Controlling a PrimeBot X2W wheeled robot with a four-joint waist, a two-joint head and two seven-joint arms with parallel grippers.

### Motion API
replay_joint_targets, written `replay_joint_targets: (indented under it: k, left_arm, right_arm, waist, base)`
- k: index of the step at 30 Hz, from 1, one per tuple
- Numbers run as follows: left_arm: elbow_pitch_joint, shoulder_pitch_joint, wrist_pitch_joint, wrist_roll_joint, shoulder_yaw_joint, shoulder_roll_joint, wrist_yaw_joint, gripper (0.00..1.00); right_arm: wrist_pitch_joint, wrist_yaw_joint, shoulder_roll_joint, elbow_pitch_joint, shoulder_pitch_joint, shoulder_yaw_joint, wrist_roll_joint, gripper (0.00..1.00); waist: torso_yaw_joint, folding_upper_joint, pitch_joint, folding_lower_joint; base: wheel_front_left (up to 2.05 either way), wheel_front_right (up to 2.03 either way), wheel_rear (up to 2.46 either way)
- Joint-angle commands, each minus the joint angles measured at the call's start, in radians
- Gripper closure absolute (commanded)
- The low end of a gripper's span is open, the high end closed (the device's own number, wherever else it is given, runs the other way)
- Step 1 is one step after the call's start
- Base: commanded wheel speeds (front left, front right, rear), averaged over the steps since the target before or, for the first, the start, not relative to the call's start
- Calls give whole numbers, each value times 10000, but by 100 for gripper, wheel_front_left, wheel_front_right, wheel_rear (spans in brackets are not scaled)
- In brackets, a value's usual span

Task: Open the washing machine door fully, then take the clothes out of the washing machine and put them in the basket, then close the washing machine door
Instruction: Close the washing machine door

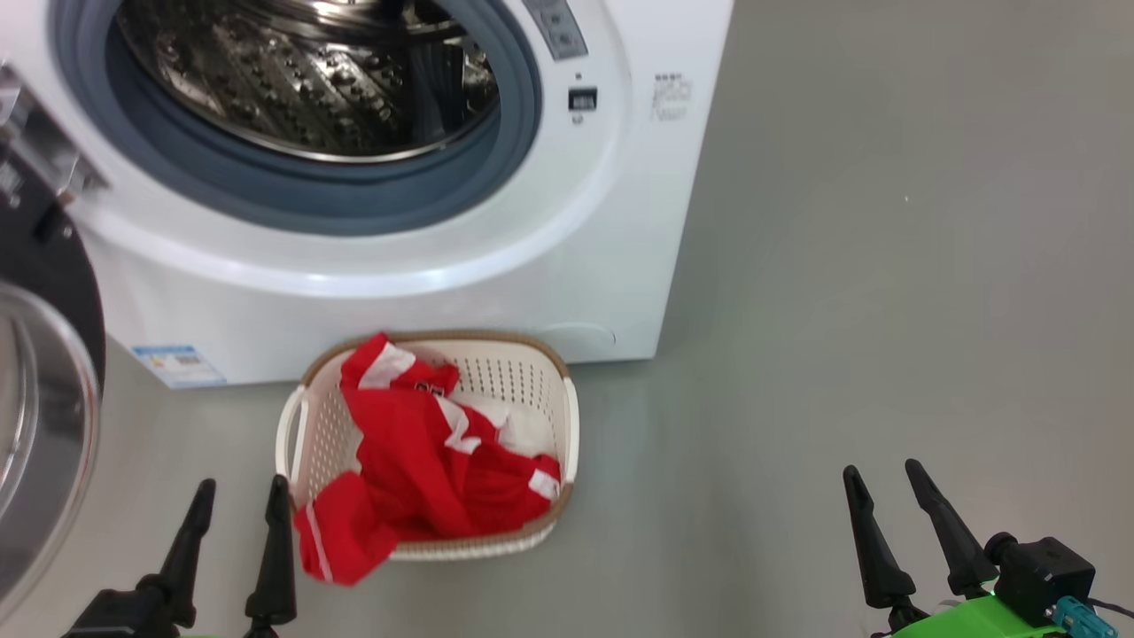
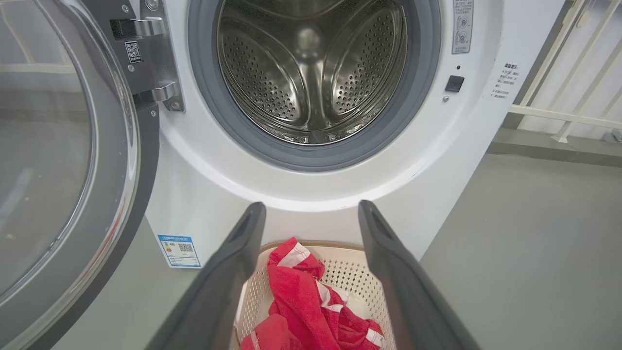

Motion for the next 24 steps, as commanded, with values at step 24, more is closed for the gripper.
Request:
replay_joint_targets:
  k: [24]
  left_arm:
    - [-238, -153, -51, 23, -50, 192, -52, 0]
  right_arm:
    - [-65, 75, -116, -229, -200, 290, -85, 0]
  waist:
    - [95, 0, -144, 0]
  base:
    - [-56, 56, 0]
